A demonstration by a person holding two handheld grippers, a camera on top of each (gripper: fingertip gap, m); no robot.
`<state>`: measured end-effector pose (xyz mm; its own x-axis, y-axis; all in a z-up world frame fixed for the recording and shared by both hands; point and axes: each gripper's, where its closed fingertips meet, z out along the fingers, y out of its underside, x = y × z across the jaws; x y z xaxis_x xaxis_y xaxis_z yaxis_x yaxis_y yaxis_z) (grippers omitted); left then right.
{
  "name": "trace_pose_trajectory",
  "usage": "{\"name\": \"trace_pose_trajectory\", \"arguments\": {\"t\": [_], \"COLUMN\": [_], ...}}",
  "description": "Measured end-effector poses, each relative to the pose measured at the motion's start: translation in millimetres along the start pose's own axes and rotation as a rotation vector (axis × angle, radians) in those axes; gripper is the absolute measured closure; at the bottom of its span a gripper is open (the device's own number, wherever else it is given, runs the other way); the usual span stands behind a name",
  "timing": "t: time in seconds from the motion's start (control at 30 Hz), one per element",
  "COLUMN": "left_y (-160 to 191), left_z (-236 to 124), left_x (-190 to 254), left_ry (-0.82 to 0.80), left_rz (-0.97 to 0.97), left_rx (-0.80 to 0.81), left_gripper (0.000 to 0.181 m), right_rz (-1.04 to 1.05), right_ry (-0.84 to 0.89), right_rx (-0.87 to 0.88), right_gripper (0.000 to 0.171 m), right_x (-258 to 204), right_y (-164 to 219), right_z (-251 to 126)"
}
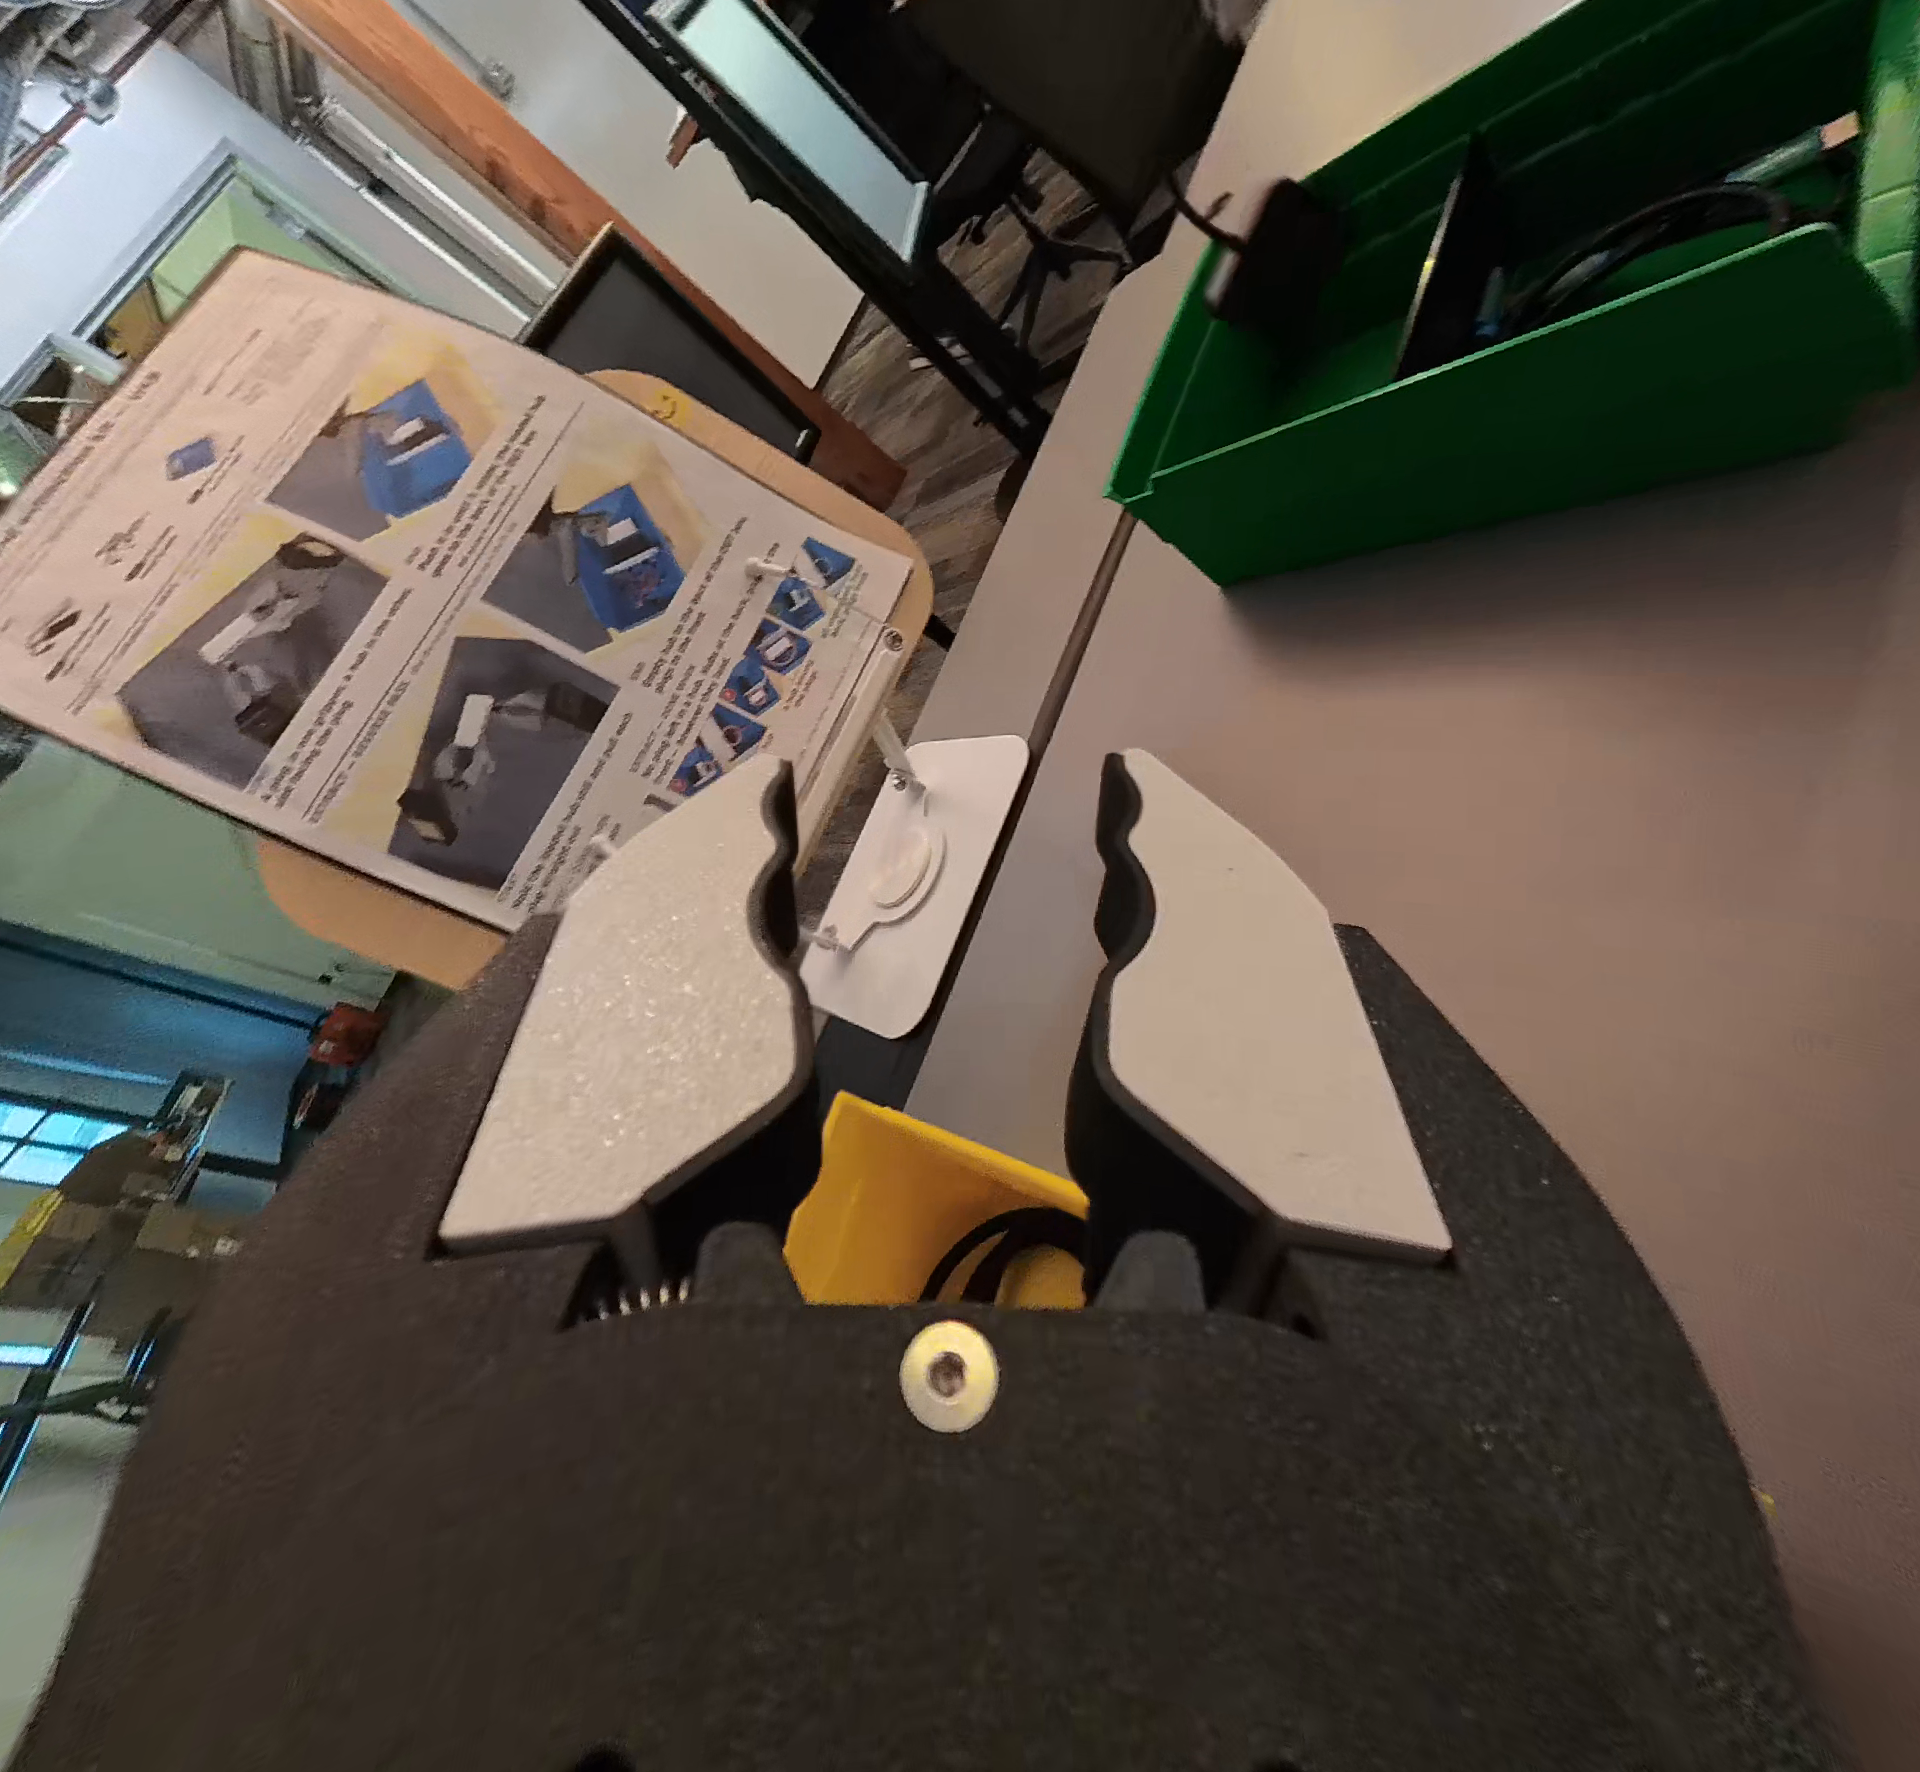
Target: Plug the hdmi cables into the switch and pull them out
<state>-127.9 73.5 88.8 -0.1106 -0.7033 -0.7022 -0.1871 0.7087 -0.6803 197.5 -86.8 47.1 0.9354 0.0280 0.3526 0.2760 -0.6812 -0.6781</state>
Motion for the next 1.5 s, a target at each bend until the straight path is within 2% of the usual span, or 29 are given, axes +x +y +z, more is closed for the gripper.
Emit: {"name": "trace_pose_trajectory", "arguments": {"t": [0.07,0.2,0.3,0.43,0.53,0.67,0.87,0.97,1.03,1.1,1.17,1.37,1.5], "left_y": [3.9,17.4,35.8,89.6,134.4,183.3,234.0,260.3,282.7,291.8,297.8,336.7,340.4], "left_z": [-5.9,-22.7,-43.3,-78.6,-96.2,-97.3,-64.2,-53.6,-57.8,-54.7,-47.8,-38.2,-36.0], "left_x": [-9.8,-31.0,-52.2,-67.1,-65.2,-70.8,-63.0,-73.1,-91.2,-105.5,-105.9,-91.5,-91.8], "left_ry": [-0.035,-0.113,-0.189,-0.203,-0.156,-0.168,-0.041,0.042,0.036,0.043,0.117,0.323,0.387], "left_rz": [-0.011,-0.02,-0.041,-0.119,-0.192,-0.263,-0.293,-0.256,-0.233,-0.216,-0.228,-0.113,-0.067], "left_rx": [-0.012,-0.068,-0.142,-0.354,-0.495,-0.617,-0.646,-0.68,-0.741,-0.703,-0.679,-0.872,-0.941], "left_gripper": [0.126,0.126,0.129,0.135,0.14,0.141,0.142,0.146,0.146,0.144,0.147,0.156,0.156], "right_rz": [-0.041,-0.115,-0.095,-0.084,-0.077,-0.066,-0.096,-0.111,-0.143,-0.181,-0.206,-0.249,-0.265], "right_ry": [-0.026,-0.245,-0.4,-0.516,-0.531,-0.533,-0.36,-0.285,-0.262,-0.263,-0.276,-0.314,-0.323], "right_rx": [-0.037,-0.147,-0.205,-0.388,-0.368,-0.343,-0.121,-0.02,0.013,0.038,0.047,0.045,0.052], "right_gripper": [0.168,0.167,0.167,0.165,0.157,0.144,0.144,0.145,0.144,0.144,0.144,0.144,0.144], "right_x": [-7.9,-47.1,-67.0,-74.7,-72.3,-70.0,-37.6,-28.6,-32.5,-43.4,-55.8,-82.1,-88.6], "right_y": [9.3,35.4,50.3,88.9,91.6,84.6,48.1,32.4,28.9,27.7,27.9,28.3,22.6], "right_z": [21.8,67.9,87.9,102.5,107.4,97.9,55.7,29.1,16.7,9.2,6.7,13.5,13.8]}}
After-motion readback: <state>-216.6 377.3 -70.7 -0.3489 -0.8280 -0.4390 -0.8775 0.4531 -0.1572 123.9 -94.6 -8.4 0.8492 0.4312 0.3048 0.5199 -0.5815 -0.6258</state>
